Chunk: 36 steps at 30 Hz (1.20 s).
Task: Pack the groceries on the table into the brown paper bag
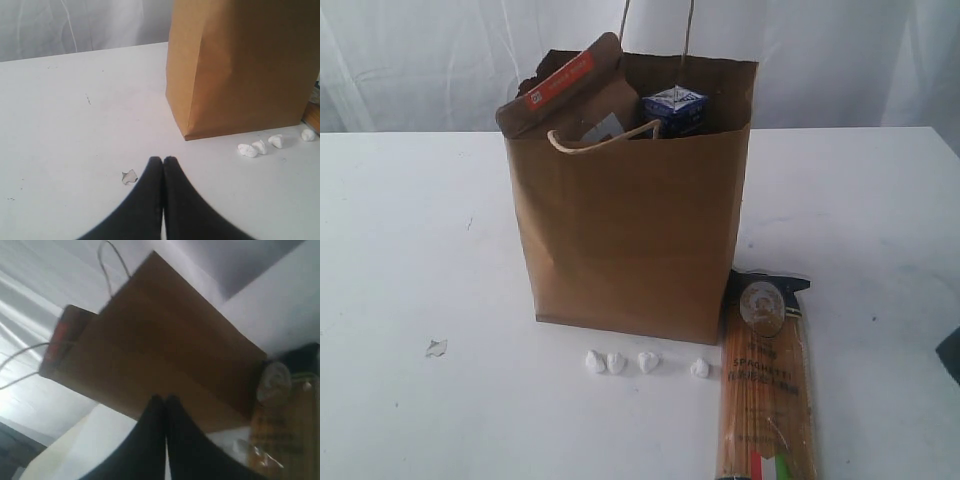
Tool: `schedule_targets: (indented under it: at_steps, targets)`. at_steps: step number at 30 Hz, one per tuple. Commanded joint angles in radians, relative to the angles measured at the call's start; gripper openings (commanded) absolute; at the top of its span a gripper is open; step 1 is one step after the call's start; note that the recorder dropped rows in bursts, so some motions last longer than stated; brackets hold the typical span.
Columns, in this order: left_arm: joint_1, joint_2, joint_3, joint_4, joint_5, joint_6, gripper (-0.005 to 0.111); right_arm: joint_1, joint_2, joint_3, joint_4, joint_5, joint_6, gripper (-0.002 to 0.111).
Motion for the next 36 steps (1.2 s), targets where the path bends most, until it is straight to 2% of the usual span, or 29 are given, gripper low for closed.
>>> schedule_targets:
  at_steps: [1,6,12,15,17,18,22,23,25,28,36]
  targets:
    - [0.003,-0.005,0.003,-0.01,0.0,-0.002,0.0,-0.001,0.03,-0.124,-0.042,0.283,-0.02,0.0]
    - [0.003,-0.005,0.003,-0.01,0.0,-0.002,0.0,0.001,0.227,-0.339,-0.048,0.503,-0.164,0.0]
    - [0.003,-0.005,0.003,-0.01,0.0,-0.002,0.0,0.001,0.62,-0.624,0.034,0.783,-0.51,0.001]
    - [0.003,-0.005,0.003,-0.01,0.0,-0.002,0.0,0.023,0.804,-0.728,0.118,0.827,-0.646,0.012]
    - [0.003,-0.005,0.003,-0.01,0.0,-0.002,0.0,0.06,0.919,-0.778,0.145,0.83,-0.688,0.026]
    - [0.003,-0.005,0.003,-0.01,0.0,-0.002,0.0,0.081,0.957,-0.791,0.147,0.83,-0.693,0.034]
    - [0.003,-0.005,0.003,-0.01,0.0,-0.002,0.0,0.143,1.083,-0.802,0.144,0.791,-0.666,0.078]
    - [0.003,-0.005,0.003,-0.01,0.0,-0.002,0.0,0.149,1.1,-0.8,0.142,0.783,-0.637,0.085]
    - [0.003,-0.005,0.003,-0.01,0.0,-0.002,0.0,0.168,1.123,-0.786,0.124,0.75,-0.562,0.09]
    - [0.003,-0.005,0.003,-0.01,0.0,-0.002,0.0,0.184,1.155,-0.756,0.077,0.721,-0.449,0.09]
    - [0.003,-0.005,0.003,-0.01,0.0,-0.002,0.0,0.194,1.258,-0.714,0.062,0.607,-0.337,0.09]
